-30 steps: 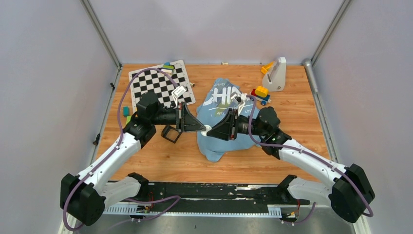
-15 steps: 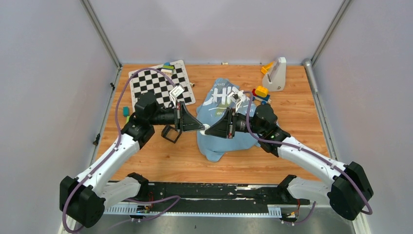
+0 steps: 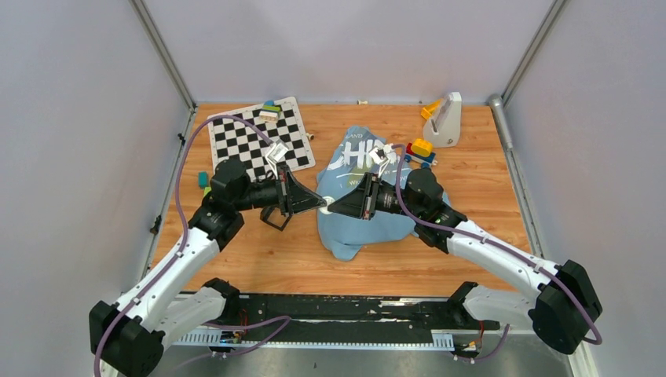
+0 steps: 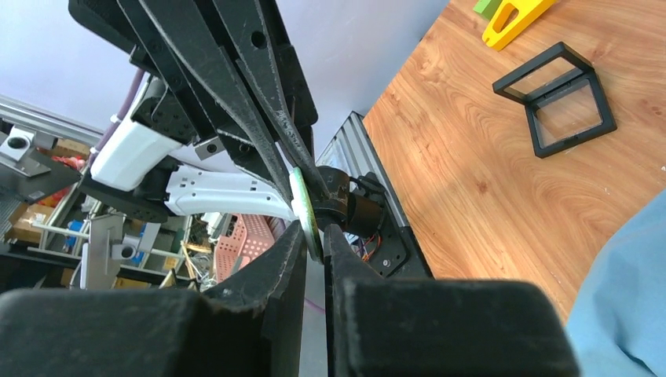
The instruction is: Remove the brooch from the garment
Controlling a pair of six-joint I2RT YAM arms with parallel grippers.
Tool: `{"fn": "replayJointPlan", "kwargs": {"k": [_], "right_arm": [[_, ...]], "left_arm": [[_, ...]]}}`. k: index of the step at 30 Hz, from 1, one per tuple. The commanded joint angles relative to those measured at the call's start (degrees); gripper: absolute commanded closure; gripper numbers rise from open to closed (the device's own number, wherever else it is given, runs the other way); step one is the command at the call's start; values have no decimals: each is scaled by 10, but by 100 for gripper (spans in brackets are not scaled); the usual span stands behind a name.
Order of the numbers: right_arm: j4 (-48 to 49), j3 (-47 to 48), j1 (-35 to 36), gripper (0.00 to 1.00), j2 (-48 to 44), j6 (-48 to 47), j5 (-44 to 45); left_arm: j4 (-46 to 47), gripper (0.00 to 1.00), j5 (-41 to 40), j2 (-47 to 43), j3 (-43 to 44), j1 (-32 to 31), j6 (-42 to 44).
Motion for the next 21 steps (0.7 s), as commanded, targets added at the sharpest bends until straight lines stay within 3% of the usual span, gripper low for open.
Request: {"fn": "replayJointPlan", "kwargs": {"k": [1, 4, 8, 11, 16, 21], "right_arm": [[-12, -5, -12, 89, -1, 23, 90], [-3, -11, -13, 83, -6, 21, 95], [4, -15, -12, 47, -15, -9, 70], [-13, -27, -13, 32, -44, -29, 84], [-89, -32, -16, 29, -87, -64, 137], [-173, -19, -18, 30, -86, -87, 188]], "left_arm": [[21, 100, -5, -41, -4, -3, 18], [14, 100, -15, -46, -7, -3, 25], [-27, 100, -51, -44, 4, -3, 47], [-118, 100, -104, -35, 21, -3, 86], [-214, 100, -178, -12, 41, -4, 140], [-334, 100, -443, 29, 83, -75, 202]]}}
